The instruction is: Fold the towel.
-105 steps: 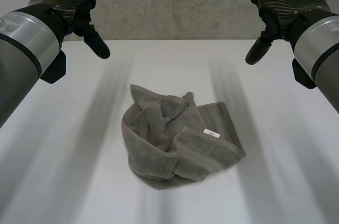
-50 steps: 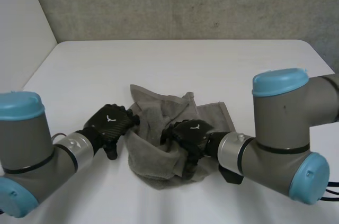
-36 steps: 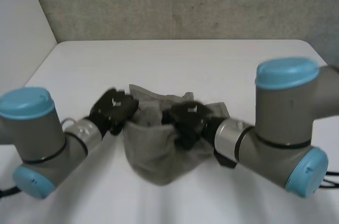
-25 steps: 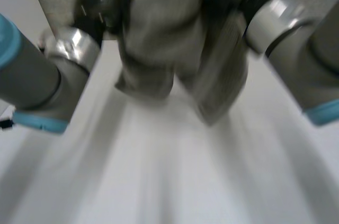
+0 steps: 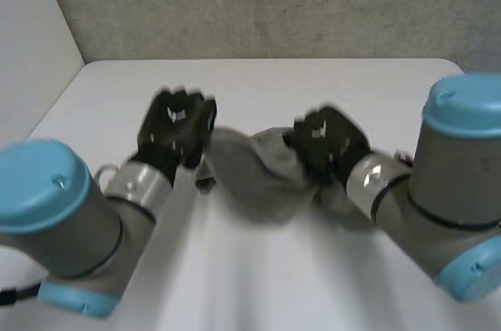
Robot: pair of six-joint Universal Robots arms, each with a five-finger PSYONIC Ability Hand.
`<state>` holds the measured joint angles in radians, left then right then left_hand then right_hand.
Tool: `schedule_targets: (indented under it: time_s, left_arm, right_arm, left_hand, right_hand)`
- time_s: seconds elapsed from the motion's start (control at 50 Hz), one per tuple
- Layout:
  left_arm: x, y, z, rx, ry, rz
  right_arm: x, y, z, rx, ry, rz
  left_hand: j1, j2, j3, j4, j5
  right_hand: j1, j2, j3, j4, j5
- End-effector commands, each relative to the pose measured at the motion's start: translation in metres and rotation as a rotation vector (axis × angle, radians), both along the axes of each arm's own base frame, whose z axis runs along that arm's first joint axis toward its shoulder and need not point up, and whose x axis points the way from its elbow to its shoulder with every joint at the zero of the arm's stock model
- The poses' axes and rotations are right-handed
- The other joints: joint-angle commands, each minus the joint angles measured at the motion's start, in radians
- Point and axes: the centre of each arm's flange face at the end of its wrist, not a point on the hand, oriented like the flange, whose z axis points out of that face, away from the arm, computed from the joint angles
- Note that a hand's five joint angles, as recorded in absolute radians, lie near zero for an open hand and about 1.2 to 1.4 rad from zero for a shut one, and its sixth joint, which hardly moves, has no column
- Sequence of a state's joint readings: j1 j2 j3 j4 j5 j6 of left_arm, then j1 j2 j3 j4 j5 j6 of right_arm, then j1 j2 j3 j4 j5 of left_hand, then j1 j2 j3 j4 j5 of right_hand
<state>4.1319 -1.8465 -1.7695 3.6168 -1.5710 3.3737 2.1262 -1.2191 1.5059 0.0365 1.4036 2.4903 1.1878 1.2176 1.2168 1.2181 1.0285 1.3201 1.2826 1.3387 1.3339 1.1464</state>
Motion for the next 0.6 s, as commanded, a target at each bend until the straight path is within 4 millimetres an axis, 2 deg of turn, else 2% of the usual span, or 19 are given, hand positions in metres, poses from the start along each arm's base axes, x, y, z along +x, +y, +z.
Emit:
schedule_targets:
  time_s: [0.02,0.04,0.08,0.1,0.12,0.14,0.2,0.3,0.42,0.46,0.52,0.6]
  left_arm:
    - [0.009,0.018,-0.018,0.083,-0.054,-0.024]
    - [0.009,0.018,-0.018,0.083,-0.054,-0.024]
    - [0.011,0.021,-0.008,0.065,-0.043,-0.024]
    - [0.011,0.021,-0.008,0.065,-0.043,-0.024]
    - [0.012,0.023,-0.002,0.054,-0.036,-0.024]
    - [0.012,0.023,-0.002,0.054,-0.036,-0.024]
    - [0.016,0.028,0.004,0.041,-0.028,-0.024]
    - [0.021,0.037,0.009,0.03,-0.02,-0.027]
    - [0.029,0.05,0.009,0.032,-0.022,-0.029]
    - [0.032,0.055,0.009,0.032,-0.022,-0.029]
    - [0.034,0.056,0.009,0.031,-0.021,-0.029]
    - [0.036,0.06,0.01,0.03,-0.02,-0.029]
  right_arm:
    - [-0.016,0.02,-0.018,0.127,0.153,0.014]
    - [-0.016,0.021,-0.018,0.127,0.153,0.014]
    - [-0.02,0.024,-0.006,0.136,0.129,0.004]
    - [-0.02,0.024,-0.006,0.136,0.129,0.004]
    - [-0.022,0.024,0.001,0.133,0.098,-0.012]
    - [-0.023,0.024,0.01,0.131,0.062,-0.026]
    - [-0.025,0.023,0.017,0.135,0.025,-0.043]
    - [-0.032,0.01,0.045,0.127,-0.107,-0.087]
    - [-0.035,-0.002,0.06,0.117,-0.15,-0.065]
    - [-0.037,-0.011,0.069,0.119,-0.162,-0.064]
    - [-0.036,-0.013,0.072,0.13,-0.166,-0.052]
    - [-0.025,-0.023,0.062,0.227,-0.142,-0.009]
  left_hand:
    - [0.208,0.179,0.179,0.178,0.193]
    - [0.208,0.179,0.179,0.178,0.193]
    - [0.208,0.179,0.179,0.178,0.193]
    - [0.208,0.179,0.179,0.178,0.193]
    - [0.208,0.179,0.179,0.178,0.193]
    - [0.208,0.179,0.179,0.178,0.193]
    - [0.208,0.179,0.179,0.178,0.193]
    - [0.208,0.179,0.179,0.178,0.193]
    - [0.208,0.179,0.179,0.178,0.193]
    - [0.208,0.179,0.179,0.178,0.193]
    - [0.208,0.179,0.179,0.178,0.193]
    - [0.208,0.179,0.179,0.178,0.193]
  right_hand:
    - [-0.054,-0.016,-0.072,-0.067,-0.054]
    - [-0.055,-0.017,-0.073,-0.069,-0.056]
    - [-0.794,-0.756,-0.812,-0.807,-0.794]
    - [-0.798,-0.76,-0.816,-0.811,-0.799]
    - [-1.059,-1.022,-1.078,-1.073,-1.06]
    - [-1.135,-1.097,-1.153,-1.148,-1.135]
    - [-1.146,-1.108,-1.164,-1.159,-1.146]
    - [-1.146,-1.108,-1.164,-1.159,-1.146]
    - [-1.146,-1.108,-1.164,-1.159,-1.146]
    - [-1.06,-1.022,-1.078,-1.073,-1.06]
    - [-1.015,-0.977,-1.034,-1.029,-1.016]
    - [-0.924,-0.887,-0.943,-0.938,-0.925]
